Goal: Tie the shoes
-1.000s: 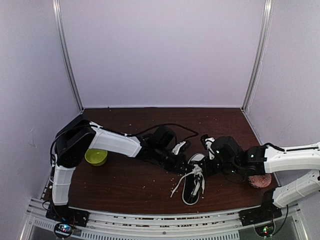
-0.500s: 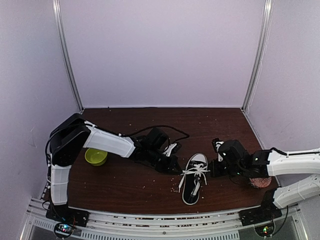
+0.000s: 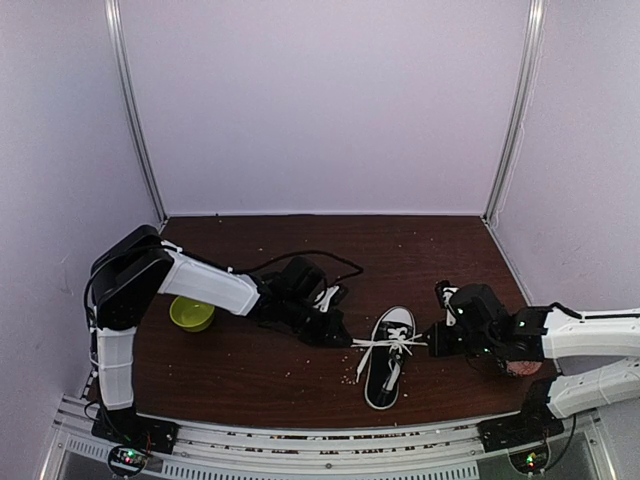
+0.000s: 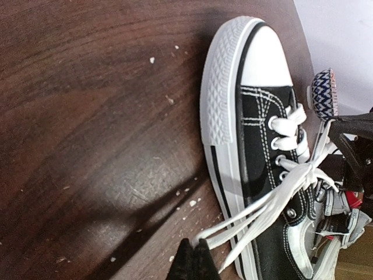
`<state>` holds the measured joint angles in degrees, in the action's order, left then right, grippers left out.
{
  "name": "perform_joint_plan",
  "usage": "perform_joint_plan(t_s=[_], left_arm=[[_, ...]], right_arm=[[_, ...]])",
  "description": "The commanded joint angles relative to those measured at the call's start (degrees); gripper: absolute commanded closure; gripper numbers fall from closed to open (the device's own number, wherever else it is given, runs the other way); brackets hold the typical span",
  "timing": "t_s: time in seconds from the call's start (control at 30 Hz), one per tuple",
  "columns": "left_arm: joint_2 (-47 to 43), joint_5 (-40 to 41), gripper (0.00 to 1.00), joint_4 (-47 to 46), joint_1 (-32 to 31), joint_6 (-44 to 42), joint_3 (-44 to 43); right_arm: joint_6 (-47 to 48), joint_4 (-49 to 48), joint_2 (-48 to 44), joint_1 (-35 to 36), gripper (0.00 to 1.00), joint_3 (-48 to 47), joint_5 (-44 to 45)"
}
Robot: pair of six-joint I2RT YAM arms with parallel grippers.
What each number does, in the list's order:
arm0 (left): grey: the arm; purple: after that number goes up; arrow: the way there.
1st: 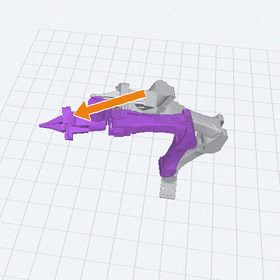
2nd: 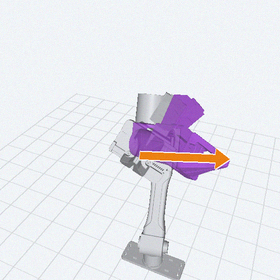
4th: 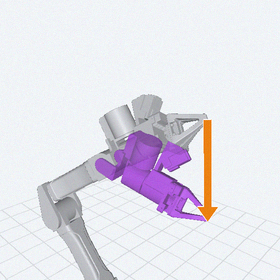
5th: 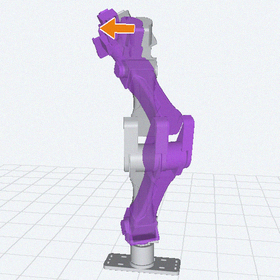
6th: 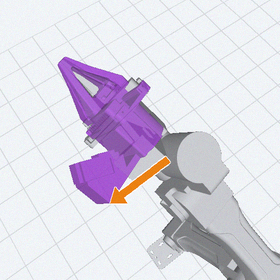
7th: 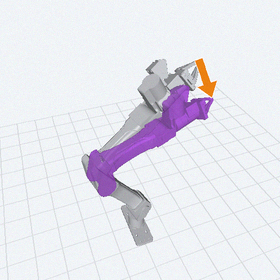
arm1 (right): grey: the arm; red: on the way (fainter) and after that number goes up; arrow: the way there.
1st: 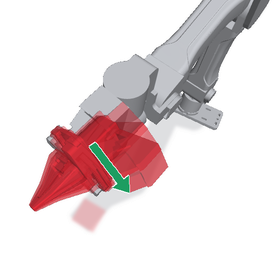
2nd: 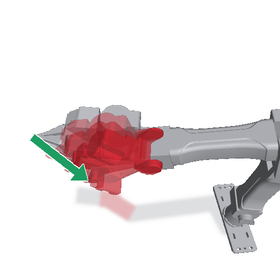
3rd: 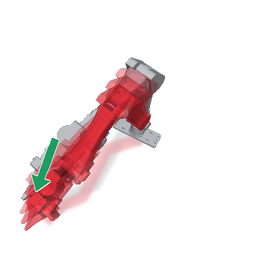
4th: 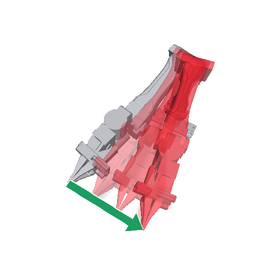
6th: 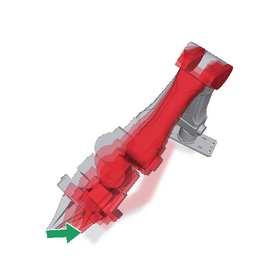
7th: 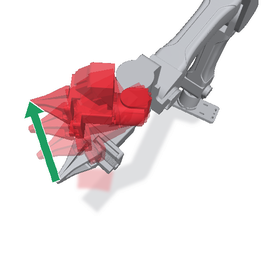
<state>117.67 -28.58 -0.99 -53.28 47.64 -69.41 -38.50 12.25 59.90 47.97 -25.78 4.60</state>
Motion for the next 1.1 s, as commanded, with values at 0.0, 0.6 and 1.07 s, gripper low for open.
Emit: perform_joint_plan(t_s=[0.0,0.6,1.07], left_arm=[[-1.9,2.4,1.00,-1.5,1.9,2.3,2.4],[-2.7,0.2,1.00,-4.9,2.4,2.7,3.8],[-18.3,6.6,0.24,0.5,4.8,-6.7,6.1]], right_arm=[[-1.2,1.6,-2.3,-1.6,1.00,1.8,2.0],[-0.3,-0.3,-5.7,-2.8,0.99,4.4,-1.2],[2.7,7.2,-17.5,-5.5,0.20,3.3,1.3]])
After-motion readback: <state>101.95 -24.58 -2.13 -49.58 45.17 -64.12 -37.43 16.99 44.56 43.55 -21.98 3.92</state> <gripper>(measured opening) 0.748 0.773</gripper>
